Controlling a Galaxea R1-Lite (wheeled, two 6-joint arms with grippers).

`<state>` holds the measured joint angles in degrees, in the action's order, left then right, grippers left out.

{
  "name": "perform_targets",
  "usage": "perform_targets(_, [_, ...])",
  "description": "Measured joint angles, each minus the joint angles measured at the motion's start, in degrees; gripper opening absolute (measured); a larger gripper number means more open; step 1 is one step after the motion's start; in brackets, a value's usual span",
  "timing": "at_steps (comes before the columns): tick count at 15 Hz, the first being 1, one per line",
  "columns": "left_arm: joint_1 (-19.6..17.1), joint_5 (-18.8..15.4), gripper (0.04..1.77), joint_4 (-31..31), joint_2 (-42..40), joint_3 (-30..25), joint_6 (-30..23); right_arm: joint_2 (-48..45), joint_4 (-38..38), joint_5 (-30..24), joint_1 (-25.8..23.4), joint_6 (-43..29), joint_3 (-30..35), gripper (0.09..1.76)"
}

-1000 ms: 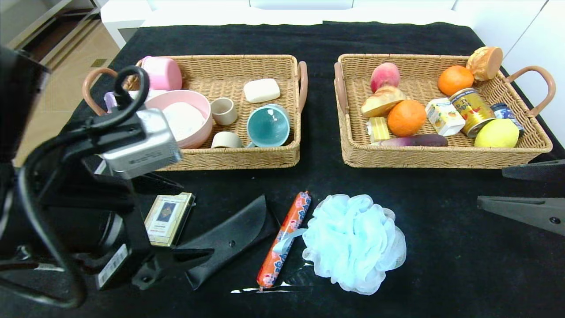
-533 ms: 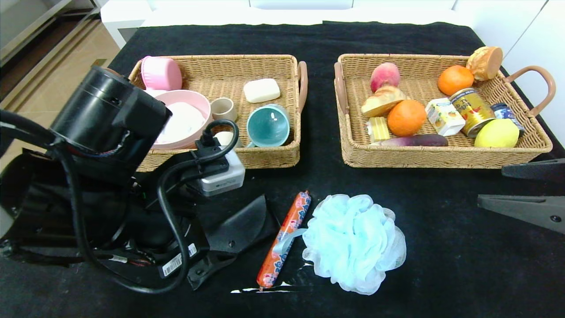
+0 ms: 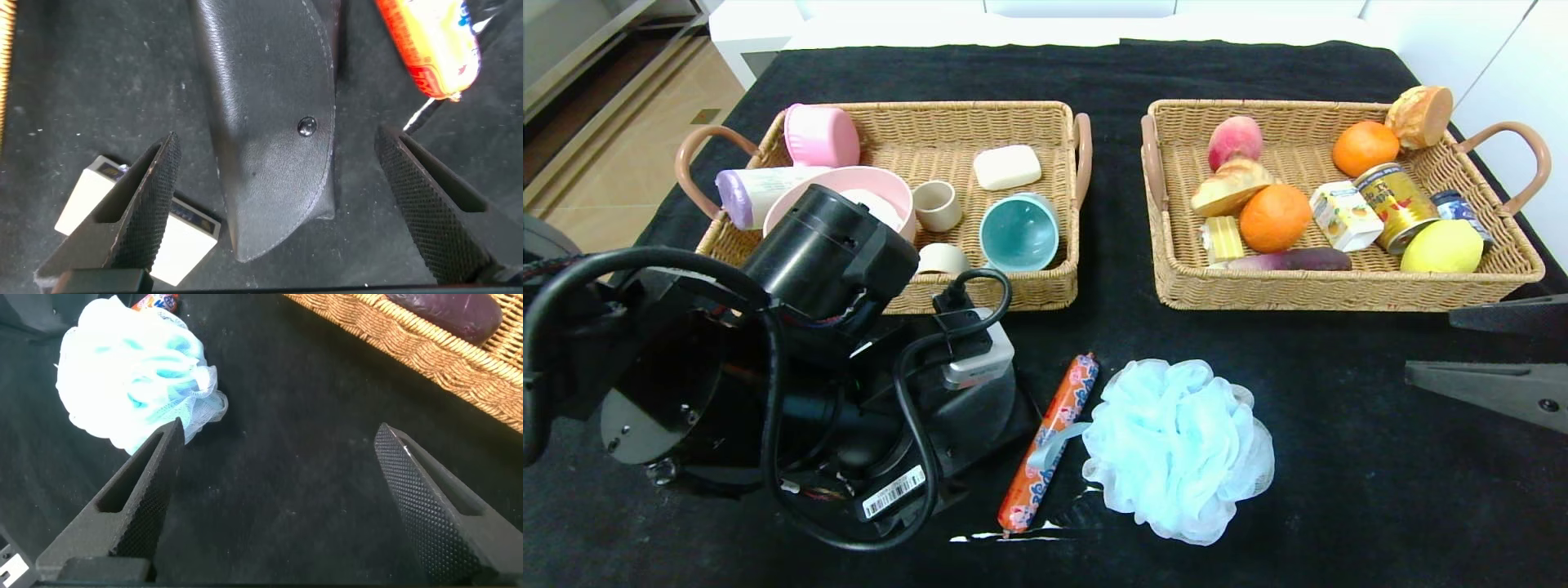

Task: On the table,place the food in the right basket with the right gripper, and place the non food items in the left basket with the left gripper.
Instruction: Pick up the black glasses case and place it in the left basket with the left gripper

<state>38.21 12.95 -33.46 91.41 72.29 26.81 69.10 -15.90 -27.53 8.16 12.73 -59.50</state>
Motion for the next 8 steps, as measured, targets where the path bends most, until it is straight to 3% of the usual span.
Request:
perform_targets(4, [0.2,3.1,1.72,0.0,1.7,0.0,-0.2,0.0,0.0,-0.1,0.0,0.0,0.0,1.70])
perform_targets(8, [0.3,3.9,1.72,0.3,3.3,0.0,-0.5,0.1,0.0,-0.1,0.0,0.0,0.1,1.70])
